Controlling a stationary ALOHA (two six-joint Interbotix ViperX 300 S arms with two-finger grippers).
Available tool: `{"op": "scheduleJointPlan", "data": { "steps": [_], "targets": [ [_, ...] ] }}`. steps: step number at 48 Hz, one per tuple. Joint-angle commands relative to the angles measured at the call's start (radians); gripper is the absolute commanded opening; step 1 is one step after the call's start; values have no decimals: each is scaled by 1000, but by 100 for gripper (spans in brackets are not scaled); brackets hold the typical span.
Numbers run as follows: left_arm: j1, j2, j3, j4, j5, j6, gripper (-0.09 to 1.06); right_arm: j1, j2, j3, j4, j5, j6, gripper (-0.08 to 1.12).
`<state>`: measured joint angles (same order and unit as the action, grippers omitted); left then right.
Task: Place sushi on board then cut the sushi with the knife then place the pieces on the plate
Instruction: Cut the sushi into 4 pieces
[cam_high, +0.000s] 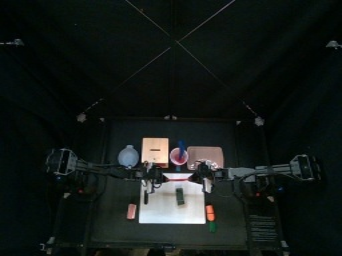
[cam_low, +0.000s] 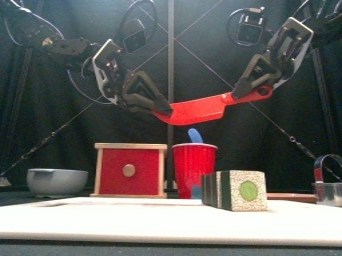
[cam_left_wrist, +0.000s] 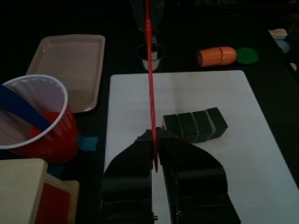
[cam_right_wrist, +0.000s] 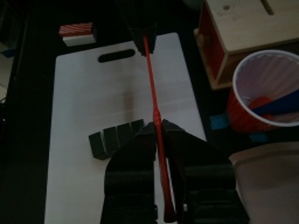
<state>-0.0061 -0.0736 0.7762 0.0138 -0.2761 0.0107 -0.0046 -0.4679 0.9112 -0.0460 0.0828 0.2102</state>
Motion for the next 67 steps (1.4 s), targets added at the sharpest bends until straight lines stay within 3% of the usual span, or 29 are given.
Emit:
{"op": "scheduleJointPlan", "data": {
  "steps": [1,8,40,51,67],
  "targets": [
    [-20,3,-28,0,-5,0,37,2,-2,-11,15,25,2,38],
    [-43,15,-32,-6,-5,-3,37,2,14,-15,23,80,2,38],
    [-149,101,-81,-104,-5,-3,37,17,170,-84,29,209,-3,37],
    [-166,118,-75,-135,-2,-3,37,20,206,-92,35,216,0,37],
    [-166,155,-83,-135,54,-3,37,23,232,-101,37,245,2,37]
  ]
}}
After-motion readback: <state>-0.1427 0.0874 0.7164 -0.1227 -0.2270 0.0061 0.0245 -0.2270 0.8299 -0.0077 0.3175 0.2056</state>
